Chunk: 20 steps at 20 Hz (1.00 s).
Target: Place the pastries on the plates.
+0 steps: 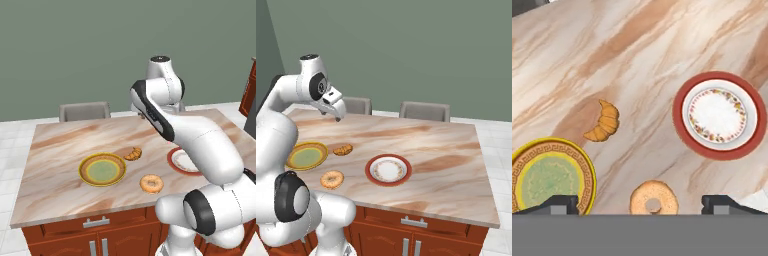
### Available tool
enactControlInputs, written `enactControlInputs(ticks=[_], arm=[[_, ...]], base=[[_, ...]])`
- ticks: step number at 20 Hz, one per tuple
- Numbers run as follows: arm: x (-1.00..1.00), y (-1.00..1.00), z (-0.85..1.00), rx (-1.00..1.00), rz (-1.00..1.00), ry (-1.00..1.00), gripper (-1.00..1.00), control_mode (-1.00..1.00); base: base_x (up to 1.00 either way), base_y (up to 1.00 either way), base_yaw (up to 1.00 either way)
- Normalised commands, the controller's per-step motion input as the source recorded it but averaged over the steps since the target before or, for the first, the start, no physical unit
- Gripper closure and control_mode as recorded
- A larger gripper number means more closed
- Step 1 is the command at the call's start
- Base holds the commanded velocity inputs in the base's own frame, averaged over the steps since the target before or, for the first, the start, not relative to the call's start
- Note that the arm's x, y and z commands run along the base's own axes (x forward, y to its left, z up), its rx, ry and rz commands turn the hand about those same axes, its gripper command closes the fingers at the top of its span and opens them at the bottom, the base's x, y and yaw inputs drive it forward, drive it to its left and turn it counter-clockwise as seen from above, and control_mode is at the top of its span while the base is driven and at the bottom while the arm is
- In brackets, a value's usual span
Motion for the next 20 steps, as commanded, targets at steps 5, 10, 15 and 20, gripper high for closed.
enactControlInputs(ticks=[5, 10, 15, 20], arm=[[0.02, 0.00, -0.58, 0.15, -0.30, 0.11, -1.00, -1.00], [0.31, 0.00, -0.31, -0.01, -0.10, 0.07, -1.00, -1.00], [0.30, 0.00, -0.32, -0.02, -0.02, 0.01, -1.00, -1.00], [0.25, 0.09, -0.50, 0.00, 0.00, 0.00, -1.00, -1.00]], base=[[0.00, 0.00, 0.00], [0.00, 0.00, 0.00], [0.00, 0.00, 0.00], [0.00, 0.00, 0.00]])
